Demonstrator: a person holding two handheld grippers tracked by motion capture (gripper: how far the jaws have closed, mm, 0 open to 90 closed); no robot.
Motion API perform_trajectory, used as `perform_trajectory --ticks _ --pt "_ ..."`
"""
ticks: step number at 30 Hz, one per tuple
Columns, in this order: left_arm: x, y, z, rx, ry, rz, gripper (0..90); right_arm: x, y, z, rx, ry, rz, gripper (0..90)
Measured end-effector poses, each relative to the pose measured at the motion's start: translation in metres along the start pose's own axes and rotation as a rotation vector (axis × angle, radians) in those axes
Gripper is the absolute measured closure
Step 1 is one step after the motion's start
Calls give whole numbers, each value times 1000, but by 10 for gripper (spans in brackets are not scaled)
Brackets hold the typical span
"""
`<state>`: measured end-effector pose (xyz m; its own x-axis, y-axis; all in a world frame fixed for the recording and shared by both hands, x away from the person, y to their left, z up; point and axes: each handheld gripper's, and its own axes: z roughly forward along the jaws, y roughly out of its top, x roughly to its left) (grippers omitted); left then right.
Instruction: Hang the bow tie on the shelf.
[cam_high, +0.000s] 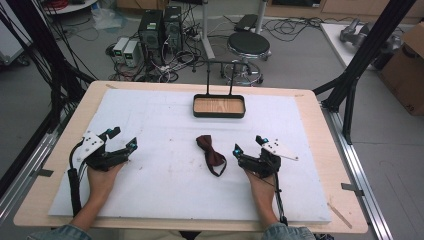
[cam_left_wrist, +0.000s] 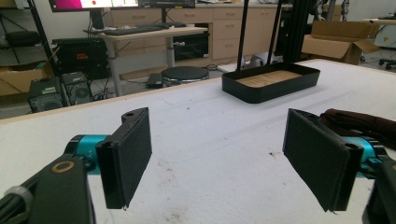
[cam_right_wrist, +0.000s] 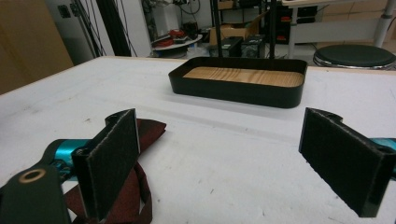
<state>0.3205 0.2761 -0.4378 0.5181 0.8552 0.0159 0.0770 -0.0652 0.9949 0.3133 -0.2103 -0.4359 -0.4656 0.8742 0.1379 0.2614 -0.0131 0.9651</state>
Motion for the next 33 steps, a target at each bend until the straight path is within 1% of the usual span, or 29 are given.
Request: perform_trajectory --ticks 12,18,20,22,24,29,31,33 --pt "0 0 0 0 2 -1 240 1 0 0 6 -1 8 114" --pt "0 0 0 2 -2 2 240 2 0 0 9 -1 -3 115" --pt "0 0 0 1 -1 1 240 3 0 0 4 -3 -16 115" --pt "0 0 0 1 0 0 240 3 0 1 8 13 -17 118" --pt "0 0 0 1 0 0 240 5 0 2 20 20 -27 155" --pt "0 0 0 -2 0 -2 240 10 2 6 25 38 -53 156" --pt "0 0 0 -3 2 -4 240 10 3 7 23 34 -59 156" --pt "1 0 1 -4 1 -6 240 10 5 10 26 47 -30 157"
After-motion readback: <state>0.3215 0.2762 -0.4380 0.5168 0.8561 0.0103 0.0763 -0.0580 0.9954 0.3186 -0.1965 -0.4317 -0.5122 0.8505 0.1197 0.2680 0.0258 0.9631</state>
